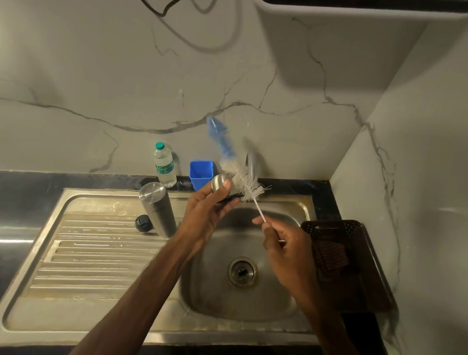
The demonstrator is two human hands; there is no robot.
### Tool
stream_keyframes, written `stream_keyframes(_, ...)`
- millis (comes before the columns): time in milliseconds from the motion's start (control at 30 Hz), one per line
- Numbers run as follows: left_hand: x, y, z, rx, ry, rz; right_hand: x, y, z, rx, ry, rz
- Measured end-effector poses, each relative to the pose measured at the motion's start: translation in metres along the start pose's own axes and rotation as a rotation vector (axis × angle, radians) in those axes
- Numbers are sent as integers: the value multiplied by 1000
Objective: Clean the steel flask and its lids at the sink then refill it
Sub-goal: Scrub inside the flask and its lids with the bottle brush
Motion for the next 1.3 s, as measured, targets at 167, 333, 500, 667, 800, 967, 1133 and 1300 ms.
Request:
stream_keyframes(167,5,-10,1,39,20,15,20,-2,-27,-45,25,14)
stream_keyframes(333,-6,-13,-4,18,-50,63,14,-2,-22,-38,38,-4)
stream_keyframes(500,2,-4,-9,20,-31,-5,2,-3,-9,8,-16,-20)
stream_keyframes(667,13,-11,-6,98,-19,-203,25,1,-46,-55,35,-45)
stream_keyframes(800,4,-4,-10,86,-64,-226,22,-2,-38,-45,65,-21)
stream_keyframes(967,-1,8,-7,9,-25,-91,0,1,-23,-22,12,21)
stream_keyframes(1133,4,0,-2,42,-20,-177,15,4,-50,-60,50,30)
stream_keyframes(1300,0,-4,-4,25,-39,-64,11,0,-39,-54,72,52)
Point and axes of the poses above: each hand's wrist, its own z-axis towards the middle knuckle, its own y-axis out of the palm, x = y × z, the point moved 4 cm from there along z, towards the middle knuckle, and after that the axes turned 15 degrees about -z, right-handed, at the moved point
